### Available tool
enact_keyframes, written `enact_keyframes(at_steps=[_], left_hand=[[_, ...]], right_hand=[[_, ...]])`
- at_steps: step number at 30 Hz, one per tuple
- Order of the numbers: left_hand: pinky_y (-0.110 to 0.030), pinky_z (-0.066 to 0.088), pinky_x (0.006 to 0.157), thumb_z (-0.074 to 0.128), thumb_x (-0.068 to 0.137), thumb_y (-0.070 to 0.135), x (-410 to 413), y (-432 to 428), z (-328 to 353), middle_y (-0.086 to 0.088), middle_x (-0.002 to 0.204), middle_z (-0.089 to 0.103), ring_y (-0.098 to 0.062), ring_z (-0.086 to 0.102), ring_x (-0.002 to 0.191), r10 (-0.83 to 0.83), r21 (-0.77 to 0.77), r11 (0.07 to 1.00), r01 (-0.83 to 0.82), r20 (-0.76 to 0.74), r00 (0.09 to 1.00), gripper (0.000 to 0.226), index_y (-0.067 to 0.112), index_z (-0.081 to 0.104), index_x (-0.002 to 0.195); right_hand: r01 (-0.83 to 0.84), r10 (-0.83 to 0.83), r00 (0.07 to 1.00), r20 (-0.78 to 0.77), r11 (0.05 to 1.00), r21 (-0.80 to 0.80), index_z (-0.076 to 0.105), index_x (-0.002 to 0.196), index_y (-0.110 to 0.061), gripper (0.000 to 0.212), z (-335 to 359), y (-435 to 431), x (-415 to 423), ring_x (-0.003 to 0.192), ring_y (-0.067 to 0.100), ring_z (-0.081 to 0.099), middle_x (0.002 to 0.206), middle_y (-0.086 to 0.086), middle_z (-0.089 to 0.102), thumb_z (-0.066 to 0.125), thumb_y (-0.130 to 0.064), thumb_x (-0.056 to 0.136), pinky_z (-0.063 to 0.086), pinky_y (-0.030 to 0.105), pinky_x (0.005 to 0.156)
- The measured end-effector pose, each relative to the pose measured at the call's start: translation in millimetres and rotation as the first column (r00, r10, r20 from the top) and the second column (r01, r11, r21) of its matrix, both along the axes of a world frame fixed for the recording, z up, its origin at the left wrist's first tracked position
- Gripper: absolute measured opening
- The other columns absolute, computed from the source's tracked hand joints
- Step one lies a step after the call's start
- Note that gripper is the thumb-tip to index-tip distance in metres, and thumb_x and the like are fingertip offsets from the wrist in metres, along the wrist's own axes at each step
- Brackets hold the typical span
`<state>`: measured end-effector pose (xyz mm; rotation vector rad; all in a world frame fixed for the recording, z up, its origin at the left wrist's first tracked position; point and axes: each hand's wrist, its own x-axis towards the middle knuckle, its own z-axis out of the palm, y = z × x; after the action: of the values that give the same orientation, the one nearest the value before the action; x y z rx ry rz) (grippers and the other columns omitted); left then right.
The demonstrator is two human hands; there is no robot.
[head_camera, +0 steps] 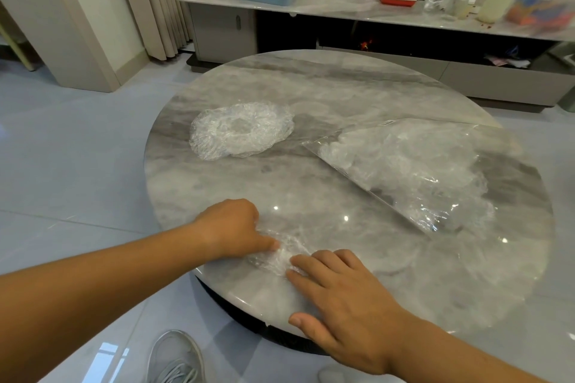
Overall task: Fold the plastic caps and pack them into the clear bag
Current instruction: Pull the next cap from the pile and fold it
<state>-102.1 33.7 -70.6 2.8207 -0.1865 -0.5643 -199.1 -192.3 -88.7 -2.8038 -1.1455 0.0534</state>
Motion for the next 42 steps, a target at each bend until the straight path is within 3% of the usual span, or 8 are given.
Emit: enact_keyframes(at_steps=[5, 10, 16, 22, 28, 31, 35, 42], left_hand=[[-0.024, 0.040, 0.052, 0.079, 0.080, 0.046, -1.3, 3.1, 3.4, 0.003, 0.059, 0.050, -0.012, 0.049, 0.052, 0.060, -0.230, 0.971, -0.068, -0.039, 0.997, 0.046, 0.018, 0.046, 0.064], [-0.034, 0.058, 0.057, 0.080, 0.084, 0.020, -8.6, -2.7, -2.3, -0.003, 0.058, 0.058, -0.019, 0.063, 0.054, 0.198, -0.604, 0.728, -0.325, -0.268, 0.943, 0.033, 0.012, 0.050, 0.074], [-0.036, 0.057, 0.057, 0.077, 0.087, 0.015, -15.7, -7.3, -6.9, -0.006, 0.062, 0.060, -0.023, 0.063, 0.055, 0.201, -0.659, 0.663, -0.355, -0.300, 0.932, 0.029, 0.010, 0.050, 0.077], [-0.026, 0.052, 0.050, 0.075, 0.088, 0.014, -20.7, -20.3, 5.6, -0.011, 0.069, 0.057, -0.017, 0.062, 0.053, 0.128, -0.762, 0.552, -0.337, -0.322, 0.938, 0.022, 0.006, 0.055, 0.087], [-0.034, 0.060, 0.074, 0.061, 0.098, 0.014, -24.3, -30.4, 8.5, -0.013, 0.092, 0.073, -0.022, 0.072, 0.082, 0.045, -0.792, 0.479, -0.378, -0.408, 0.912, 0.018, -0.002, 0.069, 0.101], [-0.039, 0.061, 0.085, 0.047, 0.100, 0.002, -26.9, -33.1, 7.8, -0.011, 0.110, 0.074, -0.027, 0.073, 0.098, 0.014, -0.765, 0.472, -0.439, -0.491, 0.871, 0.026, 0.002, 0.070, 0.109], [-0.041, 0.059, 0.090, 0.046, 0.099, -0.001, -29.1, -35.5, 10.3, -0.007, 0.112, 0.075, -0.026, 0.073, 0.101, -0.037, -0.745, 0.498, -0.444, -0.530, 0.847, 0.029, 0.005, 0.069, 0.116], [-0.038, 0.061, 0.085, 0.069, 0.093, 0.014, -24.9, -37.8, 14.6, -0.006, 0.111, 0.075, -0.026, 0.073, 0.101, -0.071, -0.736, 0.531, -0.419, -0.532, 0.844, 0.031, 0.013, 0.062, 0.123]], right_hand=[[0.073, -0.073, 0.997, 0.002, 0.997, -0.039, 0.063, 0.123, -0.024, 0.063, 4.4, -2.8, 7.7, 0.107, 0.021, 0.054, 0.126, -0.002, 0.055, 0.017, -0.063, 0.103, 0.043, 0.040, 0.098], [0.116, -0.116, 0.993, 0.017, 0.993, 0.002, 0.062, 0.121, -0.025, 0.057, 5.1, -2.6, 12.7, 0.112, 0.019, 0.051, 0.114, -0.007, 0.055, 0.025, -0.063, 0.102, 0.027, 0.041, 0.112], [0.083, -0.082, 0.996, -0.019, 0.996, 0.033, 0.058, 0.128, -0.024, 0.049, 4.5, 0.3, 8.9, 0.123, 0.020, 0.047, 0.139, -0.002, 0.049, 0.033, -0.058, 0.103, 0.025, 0.033, 0.108], [0.036, -0.028, 0.989, -0.147, 0.998, 0.051, 0.051, 0.136, -0.025, 0.052, 2.1, -4.0, 9.4, 0.116, 0.015, 0.043, 0.128, -0.004, 0.043, 0.031, -0.060, 0.103, 0.035, 0.031, 0.106], [0.006, 0.002, 0.995, -0.100, 0.997, 0.083, 0.052, 0.141, -0.026, 0.052, 2.2, -15.3, 7.6, 0.133, 0.013, 0.039, 0.135, -0.011, 0.050, 0.031, -0.057, 0.104, 0.022, 0.034, 0.120], [0.016, -0.008, 0.999, -0.048, 0.986, 0.164, 0.059, 0.133, -0.026, 0.045, 2.0, -28.2, 1.7, 0.131, 0.014, 0.046, 0.136, -0.013, 0.057, 0.038, -0.052, 0.103, 0.032, 0.037, 0.113], [0.017, -0.025, 0.999, 0.027, 0.959, 0.284, 0.062, 0.126, -0.022, 0.035, 3.5, -36.3, -2.4, 0.123, 0.017, 0.051, 0.143, -0.004, 0.052, 0.047, -0.043, 0.102, 0.037, 0.035, 0.106], [0.056, -0.053, 0.998, -0.030, 0.993, 0.105, 0.058, 0.132, -0.024, 0.044, -2.6, -36.2, -6.5, 0.122, 0.013, 0.050, 0.139, -0.009, 0.054, 0.039, -0.051, 0.103, 0.030, 0.032, 0.109]])
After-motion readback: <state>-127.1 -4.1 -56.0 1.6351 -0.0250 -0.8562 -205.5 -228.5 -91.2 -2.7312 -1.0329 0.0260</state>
